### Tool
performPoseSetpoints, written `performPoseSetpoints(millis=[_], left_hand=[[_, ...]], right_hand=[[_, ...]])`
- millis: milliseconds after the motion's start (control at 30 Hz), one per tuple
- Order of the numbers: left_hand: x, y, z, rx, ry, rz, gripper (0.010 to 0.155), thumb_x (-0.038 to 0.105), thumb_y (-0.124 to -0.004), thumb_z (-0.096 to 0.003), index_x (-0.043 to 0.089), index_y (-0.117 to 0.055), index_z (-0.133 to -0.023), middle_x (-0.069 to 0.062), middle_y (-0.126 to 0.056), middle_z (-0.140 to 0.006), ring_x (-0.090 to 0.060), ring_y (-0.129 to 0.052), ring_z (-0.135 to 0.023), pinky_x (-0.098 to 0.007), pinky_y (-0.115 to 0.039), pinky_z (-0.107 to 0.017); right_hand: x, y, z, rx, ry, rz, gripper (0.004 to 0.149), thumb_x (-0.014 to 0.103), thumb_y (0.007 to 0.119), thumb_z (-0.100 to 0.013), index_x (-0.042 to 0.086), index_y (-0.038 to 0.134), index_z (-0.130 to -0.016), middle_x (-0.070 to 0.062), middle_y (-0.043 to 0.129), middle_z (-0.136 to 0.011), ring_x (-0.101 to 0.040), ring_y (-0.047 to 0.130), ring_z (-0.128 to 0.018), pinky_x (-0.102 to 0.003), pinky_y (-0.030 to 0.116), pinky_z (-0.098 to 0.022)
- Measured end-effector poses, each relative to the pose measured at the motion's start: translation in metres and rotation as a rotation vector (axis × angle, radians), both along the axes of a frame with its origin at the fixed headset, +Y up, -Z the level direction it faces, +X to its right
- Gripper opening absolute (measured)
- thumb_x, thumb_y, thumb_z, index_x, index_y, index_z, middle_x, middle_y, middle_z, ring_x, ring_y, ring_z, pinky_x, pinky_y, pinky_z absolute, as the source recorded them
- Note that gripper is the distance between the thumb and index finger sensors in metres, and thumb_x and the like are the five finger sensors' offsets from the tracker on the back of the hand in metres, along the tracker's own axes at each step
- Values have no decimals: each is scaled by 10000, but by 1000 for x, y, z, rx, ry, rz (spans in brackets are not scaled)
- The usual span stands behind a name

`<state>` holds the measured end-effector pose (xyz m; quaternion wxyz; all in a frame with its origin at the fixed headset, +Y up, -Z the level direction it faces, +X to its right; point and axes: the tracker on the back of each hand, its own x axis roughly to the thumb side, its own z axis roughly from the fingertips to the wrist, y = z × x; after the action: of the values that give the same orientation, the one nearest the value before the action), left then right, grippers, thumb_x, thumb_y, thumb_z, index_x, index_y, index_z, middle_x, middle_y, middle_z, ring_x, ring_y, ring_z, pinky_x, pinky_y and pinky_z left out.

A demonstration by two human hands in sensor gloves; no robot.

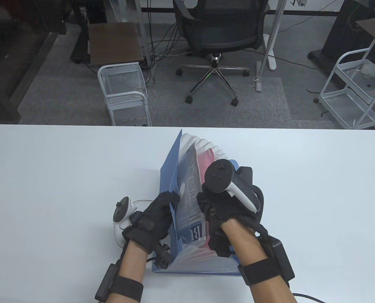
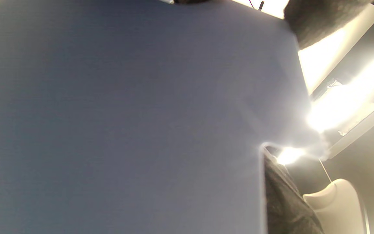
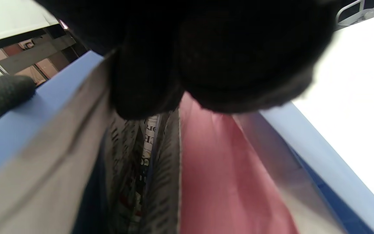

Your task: Sort materials into accordion folder compartments

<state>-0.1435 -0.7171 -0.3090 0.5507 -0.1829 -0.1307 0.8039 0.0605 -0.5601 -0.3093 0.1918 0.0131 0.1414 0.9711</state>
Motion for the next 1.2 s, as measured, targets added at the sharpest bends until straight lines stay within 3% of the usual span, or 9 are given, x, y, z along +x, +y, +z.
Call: performPoseSetpoints(millis=[733, 933, 1033, 1200], left_hand=[[5, -2, 0, 3, -16, -26, 661, 634, -613, -655, 103, -540, -1041, -344, 150, -1137, -583, 152, -921, -664, -88, -585], [9, -2, 0, 0, -16, -42, 661, 634, -618, -656, 103, -542, -1043, -340, 151, -1136, -576, 156, -922, -658, -86, -586], [10, -3, 0, 0, -17, -41, 661, 634, -617, -657, 105, -537, -1045, -337, 155, -1135, -574, 160, -921, -656, -83, -586], [9, -2, -1, -2, -18, -43, 659, 632, -619, -658, 106, -538, -1045, -338, 157, -1134, -576, 160, -920, -657, -81, -586]], right_hand=[[-21, -33, -19, -172, 27, 107, 437, 337, 821, -596, 83, 770, -947, 27, 1073, -489, -228, 1019, -107, -273, 838, -4], [-9, -32, -18, -282, 47, -5, 520, 391, 768, -613, 50, 698, -998, -15, 1056, -603, -277, 1019, -170, -301, 843, -50], [5, -18, -13, -184, 36, -45, 517, 413, 769, -610, 72, 714, -996, -34, 1053, -587, -290, 1020, -182, -307, 845, -58], [35, 6, -3, 140, -58, -2, 493, 443, 768, -604, 116, 756, -973, -30, 1044, -580, -348, 1025, -269, -353, 863, -125]])
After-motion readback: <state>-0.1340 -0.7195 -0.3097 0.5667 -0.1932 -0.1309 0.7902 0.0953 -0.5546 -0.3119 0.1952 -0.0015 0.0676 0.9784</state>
